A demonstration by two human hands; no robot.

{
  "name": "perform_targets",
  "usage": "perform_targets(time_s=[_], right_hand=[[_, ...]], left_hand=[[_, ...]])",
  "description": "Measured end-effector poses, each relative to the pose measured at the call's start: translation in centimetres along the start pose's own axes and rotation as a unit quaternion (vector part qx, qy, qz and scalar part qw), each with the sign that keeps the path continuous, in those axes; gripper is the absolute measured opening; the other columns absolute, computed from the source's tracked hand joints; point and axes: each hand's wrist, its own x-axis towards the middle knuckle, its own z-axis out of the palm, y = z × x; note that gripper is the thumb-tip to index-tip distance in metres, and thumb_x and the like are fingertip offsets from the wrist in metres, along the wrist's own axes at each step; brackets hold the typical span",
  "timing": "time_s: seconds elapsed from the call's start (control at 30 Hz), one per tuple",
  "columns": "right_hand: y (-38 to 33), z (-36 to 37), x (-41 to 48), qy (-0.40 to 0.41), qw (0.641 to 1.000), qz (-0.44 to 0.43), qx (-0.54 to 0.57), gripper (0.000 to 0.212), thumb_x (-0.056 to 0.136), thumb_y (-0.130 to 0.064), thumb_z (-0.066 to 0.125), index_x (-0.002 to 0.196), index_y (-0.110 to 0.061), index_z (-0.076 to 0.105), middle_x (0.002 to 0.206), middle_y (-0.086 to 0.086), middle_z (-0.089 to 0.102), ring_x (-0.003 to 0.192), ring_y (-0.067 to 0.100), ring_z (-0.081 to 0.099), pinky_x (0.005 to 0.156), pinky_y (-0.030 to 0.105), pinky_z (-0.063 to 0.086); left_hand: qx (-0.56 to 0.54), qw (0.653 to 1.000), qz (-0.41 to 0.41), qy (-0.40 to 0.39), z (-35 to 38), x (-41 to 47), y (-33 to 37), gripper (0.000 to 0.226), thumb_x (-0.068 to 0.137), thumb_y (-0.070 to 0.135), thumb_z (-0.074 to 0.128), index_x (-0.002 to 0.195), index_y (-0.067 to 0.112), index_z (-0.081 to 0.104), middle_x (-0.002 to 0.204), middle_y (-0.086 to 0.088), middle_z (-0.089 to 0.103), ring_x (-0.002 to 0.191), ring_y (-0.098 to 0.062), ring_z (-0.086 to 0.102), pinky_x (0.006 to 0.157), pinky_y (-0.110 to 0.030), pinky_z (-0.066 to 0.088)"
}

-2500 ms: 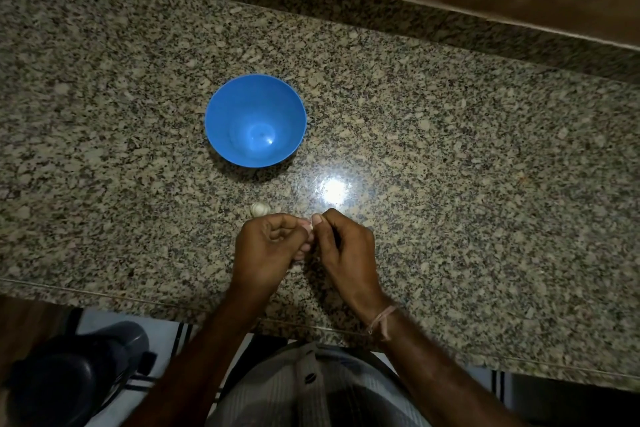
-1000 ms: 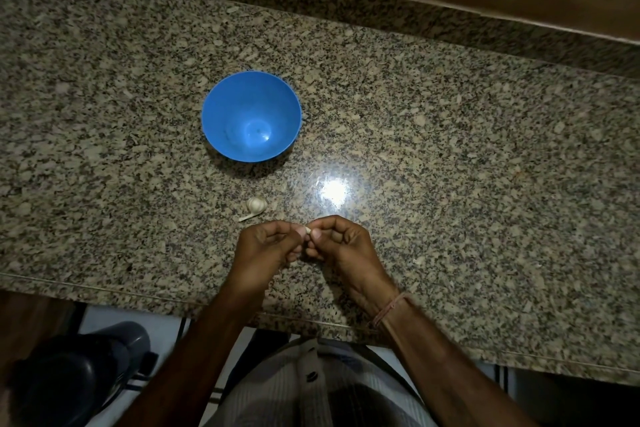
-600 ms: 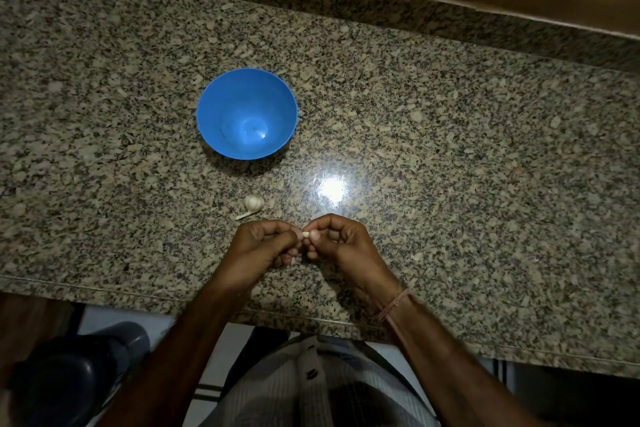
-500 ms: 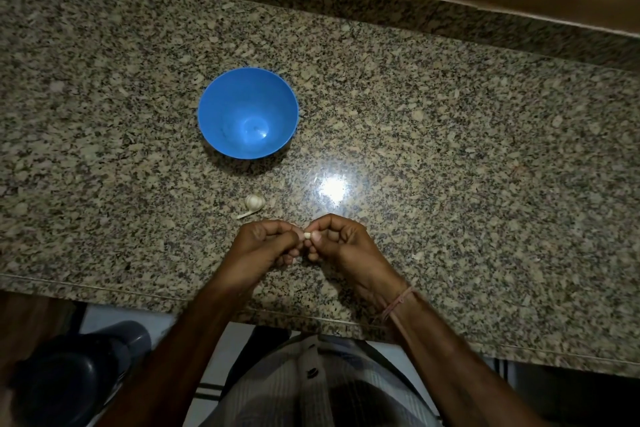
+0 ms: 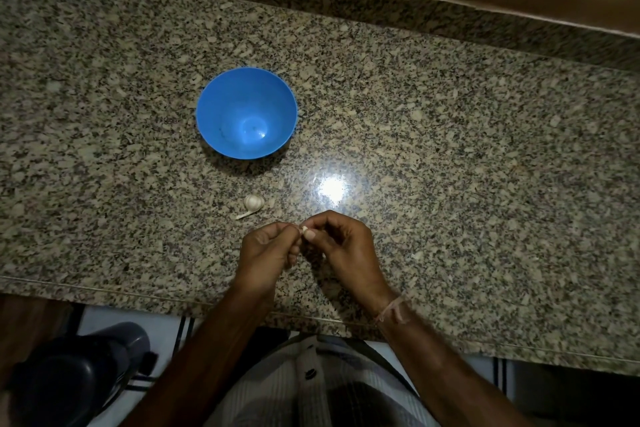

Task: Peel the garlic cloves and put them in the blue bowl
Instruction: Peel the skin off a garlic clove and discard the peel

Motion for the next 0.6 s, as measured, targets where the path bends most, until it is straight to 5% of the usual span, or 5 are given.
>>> perform_targets(time_s=[0.23,0.37,0.47,0.6], right_hand=[[0.0,0.3,0.2,0.003,0.994,0.055,0.094,0.007,0.099,-0.004,0.068,0.102,0.000,0.073,0.097,0.021,0.075,0.089,0.027,0.072,0.088,0.046,0.059],[0.4,0.7,0.1,-0.001,0.979,0.095,0.179,0.015,0.102,-0.001,0.063,0.108,0.012,0.065,0.106,0.031,0.072,0.093,0.035,0.070,0.094,0.055,0.058],[0.4,0.9,0.3,0.011,0.972,0.113,0.206,0.020,0.103,-0.003,0.061,0.112,0.015,0.062,0.111,0.031,0.072,0.098,0.033,0.069,0.093,0.045,0.059],[0.2,1.6,0.3,0.013,0.972,0.111,0.208,0.018,0.103,-0.004,0.062,0.114,0.009,0.068,0.101,0.021,0.074,0.091,0.026,0.070,0.086,0.036,0.060]], left_hand=[[0.047,0.999,0.019,0.001,-0.3,0.2,0.0,0.021,0.099,0.009,0.064,0.080,0.004,0.072,0.063,-0.002,0.064,0.056,-0.008,0.050,0.058,-0.024,0.040],[0.075,0.996,0.039,0.004,-0.9,0.5,-0.3,0.019,0.099,0.008,0.065,0.087,-0.003,0.073,0.068,-0.019,0.069,0.056,-0.011,0.053,0.055,-0.022,0.042],[0.068,0.997,0.029,0.015,-1.5,1.1,-0.6,0.017,0.099,0.007,0.065,0.087,0.003,0.076,0.063,-0.004,0.067,0.054,-0.009,0.053,0.052,-0.022,0.041],[0.048,0.998,0.047,-0.015,-1.8,0.7,0.1,0.014,0.099,0.015,0.070,0.098,0.003,0.076,0.074,-0.008,0.074,0.063,-0.010,0.064,0.057,-0.018,0.050]])
